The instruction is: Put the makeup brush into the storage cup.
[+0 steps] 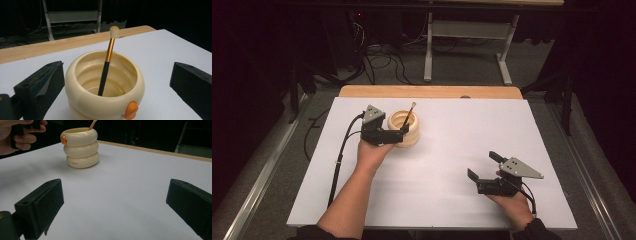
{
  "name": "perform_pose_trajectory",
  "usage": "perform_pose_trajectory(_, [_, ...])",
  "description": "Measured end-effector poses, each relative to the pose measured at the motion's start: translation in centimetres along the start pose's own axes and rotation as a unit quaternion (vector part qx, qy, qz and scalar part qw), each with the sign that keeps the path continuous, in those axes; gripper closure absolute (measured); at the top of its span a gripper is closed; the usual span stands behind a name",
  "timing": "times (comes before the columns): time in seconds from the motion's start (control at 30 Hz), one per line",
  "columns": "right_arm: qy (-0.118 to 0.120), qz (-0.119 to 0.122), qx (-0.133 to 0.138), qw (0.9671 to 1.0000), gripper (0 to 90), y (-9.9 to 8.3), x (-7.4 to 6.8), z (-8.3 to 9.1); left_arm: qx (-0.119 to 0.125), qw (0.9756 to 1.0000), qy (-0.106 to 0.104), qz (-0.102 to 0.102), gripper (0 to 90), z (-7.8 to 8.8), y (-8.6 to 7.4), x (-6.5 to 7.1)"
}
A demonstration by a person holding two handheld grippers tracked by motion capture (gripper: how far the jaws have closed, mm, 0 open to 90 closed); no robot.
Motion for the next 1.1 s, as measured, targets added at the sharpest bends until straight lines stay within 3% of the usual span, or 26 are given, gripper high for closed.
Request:
perform_pose_trajectory(0.47, [-0.001, 0.003, 0.002, 1.0, 2.6, 0.1, -0.1, 0.0, -0.007, 0.9999, -0.008, -0.004, 1.9, 1.1, -0.5, -0.2])
perform_pose_trajectory(0.7, [-0.002, 0.0, 0.004, 1.0, 2.6, 0.1, -0.1, 0.1, -0.005, 1.0, -0.004, 0.001, 2.4, 2.7, -1.6, -1.0])
perform_pose_trajectory(1.1, [-0.002, 0.002, 0.004, 1.0, 2.6, 0.2, -0.1, 0.1, 0.002, 0.9999, -0.012, 0.002, 3.2, 5.0, -3.0, -1.1])
Point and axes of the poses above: each handheld gripper's, and its own axes: z roughly backward along the jaws, y roughly out of its top, x roughly to its right, the point moved 2 cm from there along -z, roughly forward along the jaws, and after that the axes turned 14 degrees about y, right-handed, at the moved point
